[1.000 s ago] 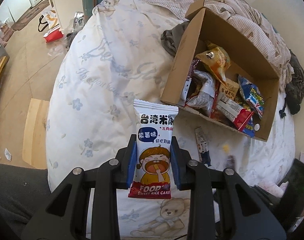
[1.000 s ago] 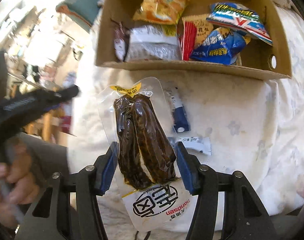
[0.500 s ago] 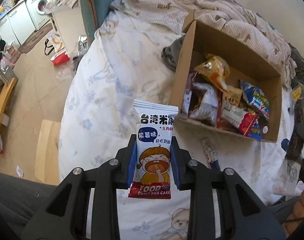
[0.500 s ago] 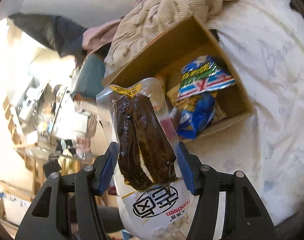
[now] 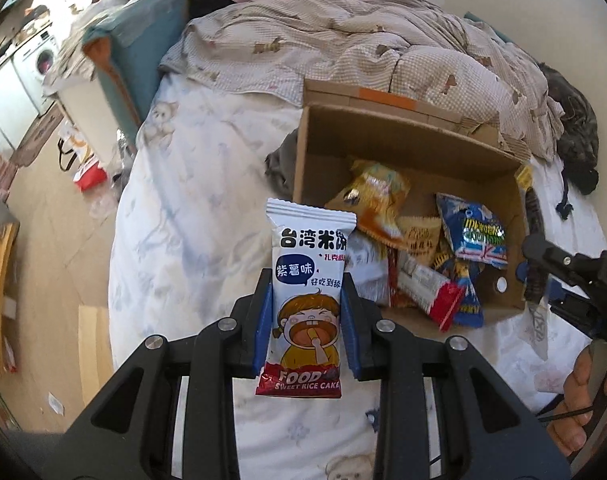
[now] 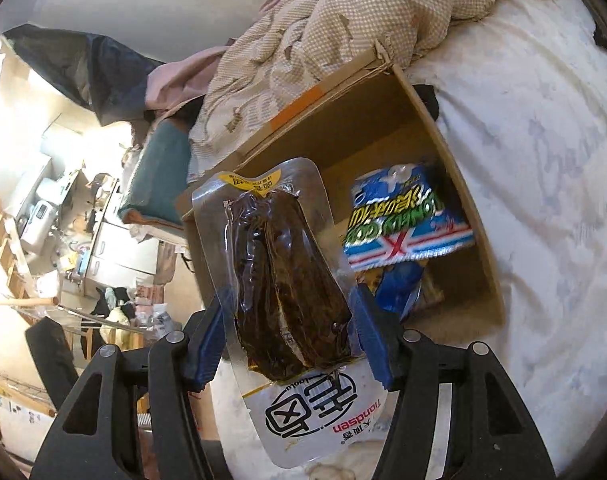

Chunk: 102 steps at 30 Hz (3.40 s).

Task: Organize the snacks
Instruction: 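Lower the rice cake and meat pack into the box and open both tools, then grasp a blue-and-white bar with the left tool from the sheet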

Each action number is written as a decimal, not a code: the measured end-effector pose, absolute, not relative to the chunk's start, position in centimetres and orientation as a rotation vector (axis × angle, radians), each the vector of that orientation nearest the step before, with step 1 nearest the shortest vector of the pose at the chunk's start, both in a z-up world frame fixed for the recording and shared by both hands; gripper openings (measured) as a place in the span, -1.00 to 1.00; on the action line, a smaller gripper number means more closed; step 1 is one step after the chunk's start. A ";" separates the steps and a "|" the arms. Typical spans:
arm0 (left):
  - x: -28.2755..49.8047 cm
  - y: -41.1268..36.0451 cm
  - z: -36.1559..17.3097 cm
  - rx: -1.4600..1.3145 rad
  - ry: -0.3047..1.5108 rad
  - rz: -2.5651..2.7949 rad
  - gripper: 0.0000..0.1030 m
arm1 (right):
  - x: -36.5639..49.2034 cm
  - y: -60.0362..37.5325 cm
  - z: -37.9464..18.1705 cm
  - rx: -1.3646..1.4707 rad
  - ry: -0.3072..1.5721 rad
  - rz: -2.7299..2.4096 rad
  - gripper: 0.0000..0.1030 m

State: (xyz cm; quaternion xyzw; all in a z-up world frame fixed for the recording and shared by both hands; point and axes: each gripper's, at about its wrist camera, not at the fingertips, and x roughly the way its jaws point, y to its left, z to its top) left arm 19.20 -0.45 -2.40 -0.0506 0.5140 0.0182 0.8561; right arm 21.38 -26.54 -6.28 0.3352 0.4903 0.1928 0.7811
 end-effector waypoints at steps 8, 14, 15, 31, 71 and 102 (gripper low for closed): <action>23.3 -2.9 -2.5 -0.029 1.049 0.000 -0.48 | 24.6 -26.0 -7.6 0.689 1.101 0.388 0.25; 24.1 -4.0 -3.9 0.000 1.004 -0.018 -0.48 | 25.9 -25.1 -8.4 0.655 1.141 0.378 0.27; 24.1 -4.3 -4.2 0.024 0.998 -0.021 -0.48 | 26.0 -24.9 -8.6 0.651 1.148 0.375 0.28; 25.0 -3.9 -5.1 -0.029 1.010 -0.035 -0.38 | 26.4 -24.7 -9.0 0.653 1.130 0.377 0.31; 17.6 -0.4 -2.2 -0.136 0.981 -0.007 0.62 | 18.1 -28.1 -6.2 0.666 1.095 0.312 0.43; 11.9 -15.9 -17.3 0.431 1.411 -0.478 0.13 | 12.9 -32.1 -8.0 0.772 1.153 0.165 0.43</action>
